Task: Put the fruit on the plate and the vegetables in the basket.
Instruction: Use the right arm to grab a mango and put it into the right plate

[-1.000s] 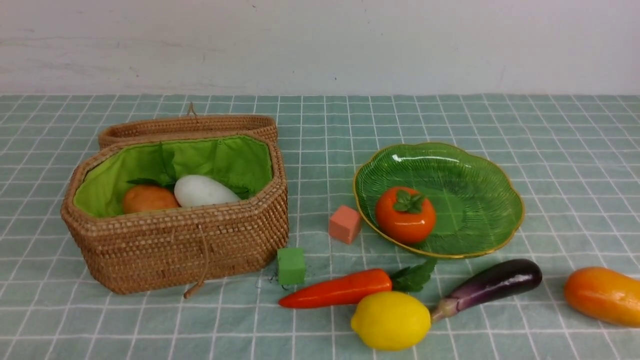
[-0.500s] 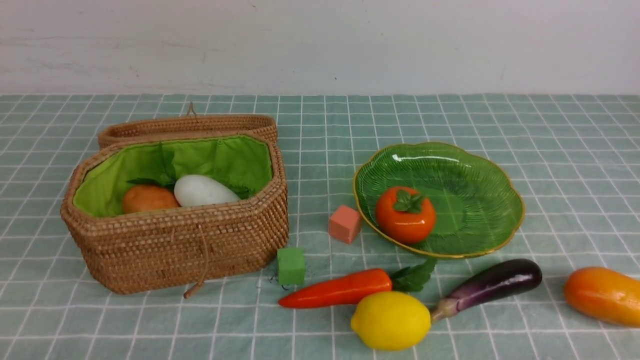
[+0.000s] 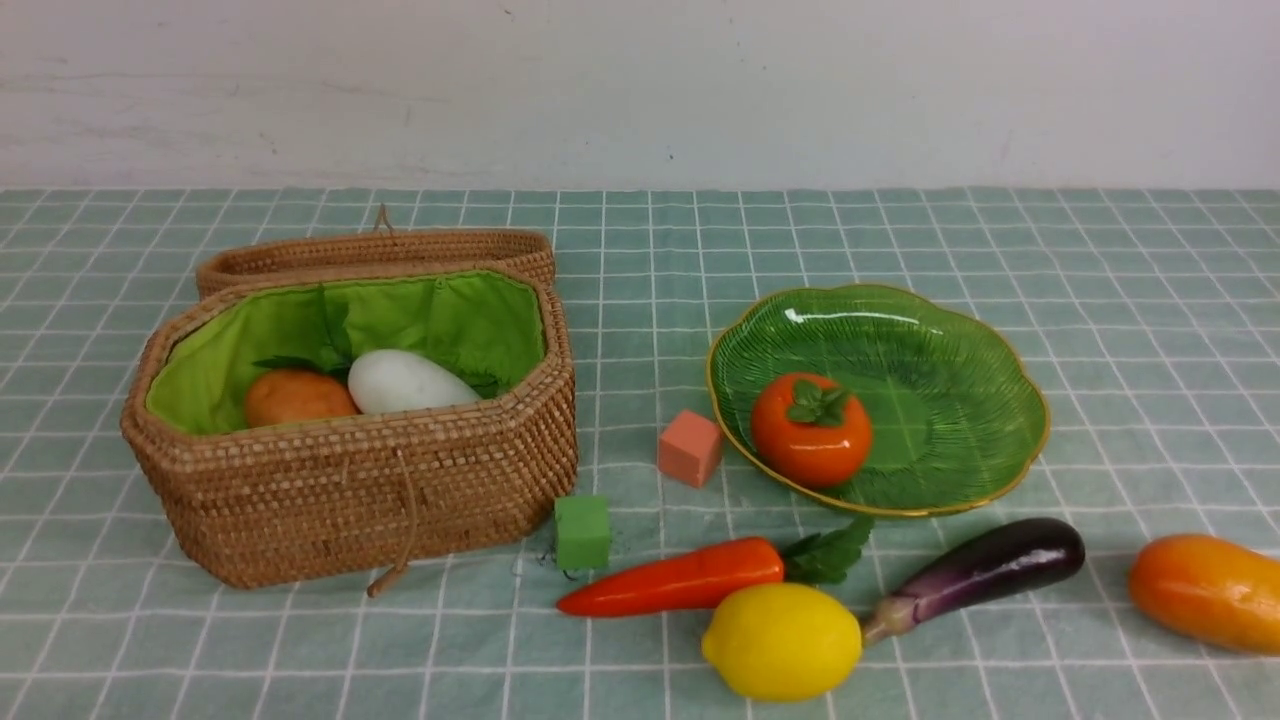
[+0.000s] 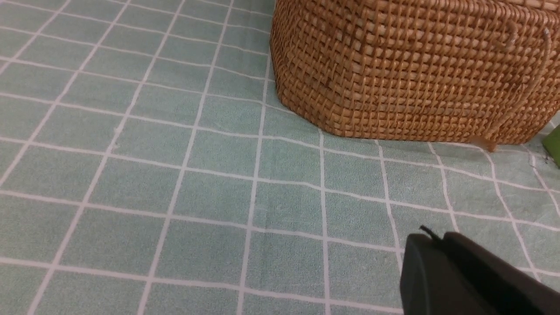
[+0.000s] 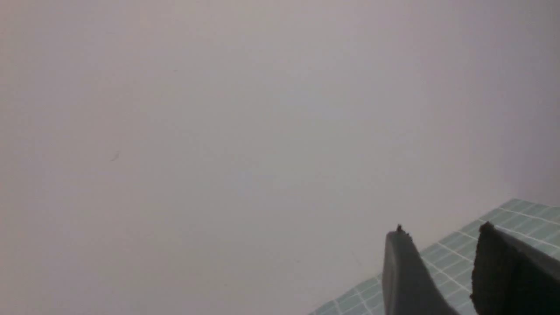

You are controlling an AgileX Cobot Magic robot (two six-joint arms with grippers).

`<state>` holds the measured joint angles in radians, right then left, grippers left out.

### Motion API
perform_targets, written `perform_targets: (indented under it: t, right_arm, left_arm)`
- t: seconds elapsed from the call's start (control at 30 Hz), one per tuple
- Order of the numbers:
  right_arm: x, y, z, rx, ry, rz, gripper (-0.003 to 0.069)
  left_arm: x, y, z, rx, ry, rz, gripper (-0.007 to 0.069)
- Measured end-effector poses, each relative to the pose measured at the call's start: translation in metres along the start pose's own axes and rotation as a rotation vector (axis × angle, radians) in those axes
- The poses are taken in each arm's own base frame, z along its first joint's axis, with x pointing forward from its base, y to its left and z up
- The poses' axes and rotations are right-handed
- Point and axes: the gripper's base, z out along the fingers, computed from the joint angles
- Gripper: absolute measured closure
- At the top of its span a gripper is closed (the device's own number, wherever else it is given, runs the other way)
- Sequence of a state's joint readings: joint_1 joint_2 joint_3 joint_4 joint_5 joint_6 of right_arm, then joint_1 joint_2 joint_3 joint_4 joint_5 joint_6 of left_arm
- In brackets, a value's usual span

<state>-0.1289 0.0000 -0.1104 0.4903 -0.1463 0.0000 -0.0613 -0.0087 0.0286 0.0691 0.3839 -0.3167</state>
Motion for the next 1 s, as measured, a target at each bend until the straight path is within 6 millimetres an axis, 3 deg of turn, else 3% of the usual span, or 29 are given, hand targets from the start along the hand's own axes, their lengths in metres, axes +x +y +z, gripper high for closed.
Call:
perform_targets:
  t: [0.13, 0.3, 0.33, 0.53, 0.77, 0.83, 0.93, 1.0]
  right_arm:
    - [-0.049, 0.04, 0.014, -0.07, 0.15, -0.112, 0.0418]
    - [-0.075, 0.061, 0.053, -0.03, 0.406, -0.27, 0.0418]
    - [-0.071, 0.059, 0.074, 0.001, 0.512, -0.34, 0.0418]
    - [-0.044, 0.048, 0.107, 0.042, 0.703, -0.448, 0.0418]
    - [0.025, 0.019, 0.141, 0.155, 1.243, -0.463, 0.0414]
    - [0.044, 0.012, 0.158, 0.192, 1.414, -0.454, 0.0396]
    - [0.054, 0.009, 0.173, 0.182, 1.49, -0.483, 0.0364]
    - [0.063, 0.004, 0.188, 0.124, 1.558, -0.575, 0.0295]
  left_arm:
    - [0.0, 0.0, 0.0, 0.0, 0.0, 0.0, 0.0592]
    - [0.0, 0.0, 0.0, 0.0, 0.0, 0.0, 0.0588]
    - [0.0, 0.0, 0.0, -0.001, 0.0, 0.002, 0.0586]
    - [0.0, 0.0, 0.0, -0.001, 0.001, 0.003, 0.0583]
    - [0.0, 0.0, 0.0, -0.001, 0.001, 0.003, 0.0573]
    - [0.0, 0.0, 0.0, -0.001, 0.001, 0.003, 0.0568]
    - [0.0, 0.0, 0.0, -0.001, 0.001, 0.003, 0.0566]
    - [0.0, 0.0, 0.0, -0.001, 0.001, 0.003, 0.0564]
